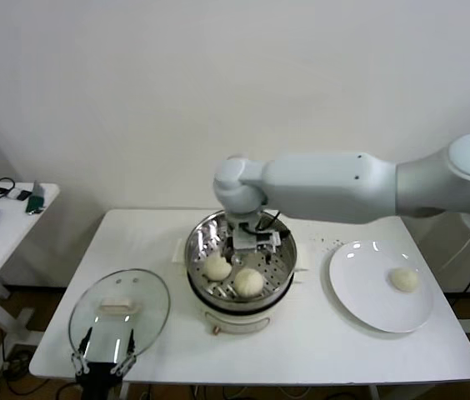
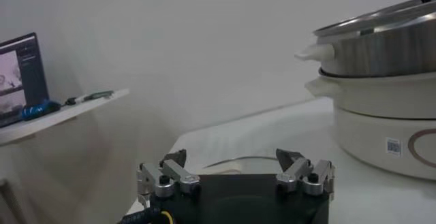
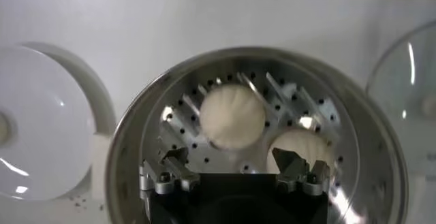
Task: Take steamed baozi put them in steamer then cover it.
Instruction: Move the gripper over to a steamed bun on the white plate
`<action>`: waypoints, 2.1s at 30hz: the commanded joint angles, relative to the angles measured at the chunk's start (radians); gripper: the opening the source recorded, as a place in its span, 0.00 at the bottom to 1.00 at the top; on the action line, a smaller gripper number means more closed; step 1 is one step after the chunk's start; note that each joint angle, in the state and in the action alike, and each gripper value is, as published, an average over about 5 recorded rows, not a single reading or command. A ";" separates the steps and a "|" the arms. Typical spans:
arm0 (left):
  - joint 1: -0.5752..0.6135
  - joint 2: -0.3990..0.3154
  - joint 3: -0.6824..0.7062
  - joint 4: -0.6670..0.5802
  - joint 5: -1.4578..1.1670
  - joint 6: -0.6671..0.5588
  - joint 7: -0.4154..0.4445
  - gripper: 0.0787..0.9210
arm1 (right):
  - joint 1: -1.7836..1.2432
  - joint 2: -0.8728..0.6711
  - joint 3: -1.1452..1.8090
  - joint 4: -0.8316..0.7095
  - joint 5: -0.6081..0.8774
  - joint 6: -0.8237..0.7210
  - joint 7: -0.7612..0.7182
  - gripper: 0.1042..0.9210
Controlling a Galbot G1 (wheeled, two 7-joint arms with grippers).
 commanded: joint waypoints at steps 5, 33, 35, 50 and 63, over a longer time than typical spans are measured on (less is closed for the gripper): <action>0.001 0.010 0.006 -0.003 -0.014 -0.004 0.000 0.88 | 0.106 -0.395 -0.112 -0.084 0.497 -0.448 0.115 0.88; 0.005 -0.009 -0.002 -0.021 -0.008 0.016 -0.001 0.88 | -0.638 -0.690 0.528 -0.479 0.027 -0.377 0.058 0.88; 0.003 -0.011 -0.003 -0.018 -0.008 0.019 -0.004 0.88 | -0.670 -0.681 0.557 -0.505 0.008 -0.368 0.060 0.88; -0.006 -0.026 -0.004 -0.008 0.003 0.030 -0.005 0.88 | -0.763 -0.526 0.769 -0.747 -0.218 -0.260 0.060 0.88; -0.009 -0.023 -0.007 0.001 0.008 0.030 -0.004 0.88 | -0.766 -0.451 0.787 -0.812 -0.262 -0.248 0.054 0.88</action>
